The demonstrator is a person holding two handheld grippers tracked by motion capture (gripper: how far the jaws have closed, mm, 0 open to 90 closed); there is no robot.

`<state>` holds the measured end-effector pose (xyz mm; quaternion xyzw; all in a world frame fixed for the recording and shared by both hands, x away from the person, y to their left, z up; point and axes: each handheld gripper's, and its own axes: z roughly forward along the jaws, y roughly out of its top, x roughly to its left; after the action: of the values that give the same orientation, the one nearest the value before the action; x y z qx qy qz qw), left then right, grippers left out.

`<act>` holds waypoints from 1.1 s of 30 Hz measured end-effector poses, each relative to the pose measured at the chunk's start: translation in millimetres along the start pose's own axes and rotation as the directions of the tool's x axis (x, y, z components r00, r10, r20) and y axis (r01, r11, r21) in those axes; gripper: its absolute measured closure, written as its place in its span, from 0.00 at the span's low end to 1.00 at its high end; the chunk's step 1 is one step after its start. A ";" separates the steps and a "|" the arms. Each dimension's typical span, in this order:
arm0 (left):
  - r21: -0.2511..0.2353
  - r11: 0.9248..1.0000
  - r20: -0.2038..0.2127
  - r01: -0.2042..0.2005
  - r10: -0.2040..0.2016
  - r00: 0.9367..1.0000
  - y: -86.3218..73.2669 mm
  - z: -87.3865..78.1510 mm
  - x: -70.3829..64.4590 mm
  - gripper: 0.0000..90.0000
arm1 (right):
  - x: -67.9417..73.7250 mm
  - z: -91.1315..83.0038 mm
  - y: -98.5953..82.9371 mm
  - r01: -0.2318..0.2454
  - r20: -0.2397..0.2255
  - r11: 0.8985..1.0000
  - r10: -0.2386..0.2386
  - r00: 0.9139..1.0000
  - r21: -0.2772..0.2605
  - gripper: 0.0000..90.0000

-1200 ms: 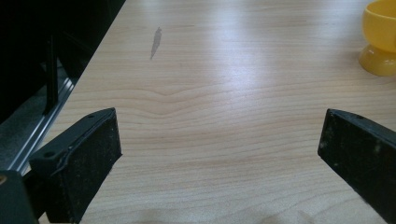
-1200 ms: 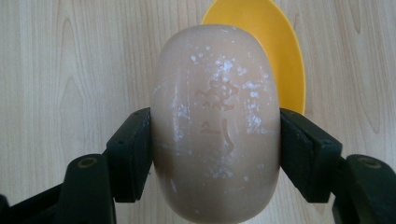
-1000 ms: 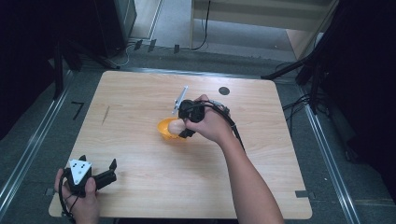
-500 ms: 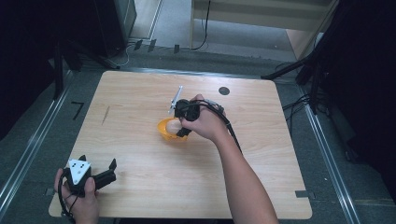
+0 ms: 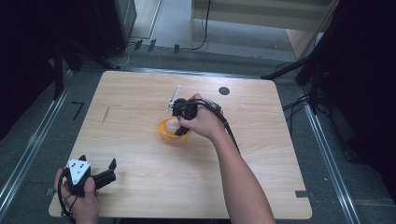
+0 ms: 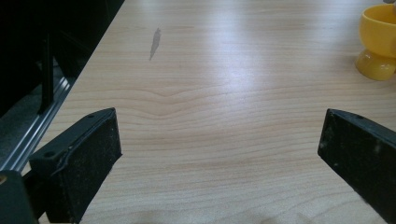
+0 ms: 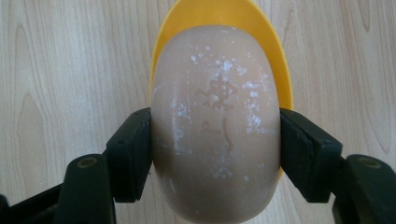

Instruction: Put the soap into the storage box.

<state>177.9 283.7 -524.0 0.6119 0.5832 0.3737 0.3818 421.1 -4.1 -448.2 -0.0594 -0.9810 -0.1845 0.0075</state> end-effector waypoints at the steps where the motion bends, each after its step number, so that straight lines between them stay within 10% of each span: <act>1: 0.001 1.000 0.000 -0.001 0.001 1.000 0.0 0.0 0.0 0.00 | -1.0 0.2 0.8 0.015 0.005 1.000 -0.015 1.000 0.002 0.37; 33: 0.001 1.000 -0.002 -0.006 0.006 1.000 0.1 0.4 -0.8 0.00 | 9.8 -16.1 -21.6 -0.031 0.025 0.998 0.032 0.999 -0.059 0.30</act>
<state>178.3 282.9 -524.1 0.6136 0.5819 0.3754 0.3795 408.7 -28.8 -440.7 -0.0774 -0.9742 -0.2122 -0.0039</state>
